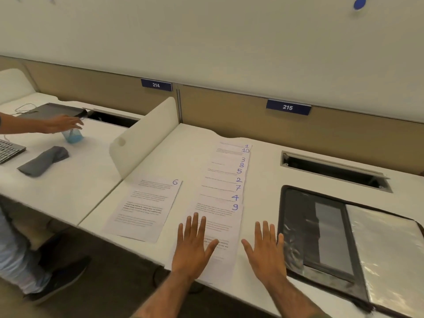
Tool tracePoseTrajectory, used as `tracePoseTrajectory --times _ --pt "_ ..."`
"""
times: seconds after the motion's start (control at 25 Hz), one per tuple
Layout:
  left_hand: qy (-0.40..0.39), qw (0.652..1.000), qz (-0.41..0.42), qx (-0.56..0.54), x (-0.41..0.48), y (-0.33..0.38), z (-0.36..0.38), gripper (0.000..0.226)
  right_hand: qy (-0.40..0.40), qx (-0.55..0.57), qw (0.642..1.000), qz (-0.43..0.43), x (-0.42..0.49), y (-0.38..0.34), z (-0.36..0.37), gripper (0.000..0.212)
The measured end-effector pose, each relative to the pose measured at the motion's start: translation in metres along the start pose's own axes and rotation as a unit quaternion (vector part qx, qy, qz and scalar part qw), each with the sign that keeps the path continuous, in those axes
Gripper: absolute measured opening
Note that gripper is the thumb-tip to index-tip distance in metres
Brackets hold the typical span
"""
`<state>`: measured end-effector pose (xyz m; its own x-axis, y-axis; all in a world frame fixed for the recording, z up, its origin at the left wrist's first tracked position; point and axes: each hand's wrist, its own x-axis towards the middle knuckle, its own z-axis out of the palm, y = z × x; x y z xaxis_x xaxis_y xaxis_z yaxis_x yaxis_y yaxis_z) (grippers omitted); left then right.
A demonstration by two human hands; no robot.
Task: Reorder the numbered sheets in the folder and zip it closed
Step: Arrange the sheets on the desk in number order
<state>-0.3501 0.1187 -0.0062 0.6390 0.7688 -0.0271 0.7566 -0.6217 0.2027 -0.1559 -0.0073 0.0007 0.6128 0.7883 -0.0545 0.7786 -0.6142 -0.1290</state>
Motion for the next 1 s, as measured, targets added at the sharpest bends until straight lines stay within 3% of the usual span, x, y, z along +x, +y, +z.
tracePoseTrajectory --times 0.24,0.4,0.72,1.0 --pt "-0.031 0.999 -0.002 -0.014 -0.007 -0.055 -0.012 0.092 -0.046 -0.024 0.998 0.029 -0.001 -0.044 0.004 0.086" --pt "-0.046 0.998 0.026 -0.022 0.010 -0.061 -0.019 0.096 -0.031 -0.047 0.998 0.018 0.016 -0.050 0.004 0.087" --pt "-0.027 0.997 0.077 0.006 0.092 -0.075 -0.033 0.084 -0.031 0.013 0.998 0.049 0.096 -0.053 0.014 0.087" --pt "-0.026 0.997 0.077 0.021 0.175 -0.070 -0.041 0.087 -0.054 0.038 0.997 0.042 0.163 -0.041 0.010 0.082"
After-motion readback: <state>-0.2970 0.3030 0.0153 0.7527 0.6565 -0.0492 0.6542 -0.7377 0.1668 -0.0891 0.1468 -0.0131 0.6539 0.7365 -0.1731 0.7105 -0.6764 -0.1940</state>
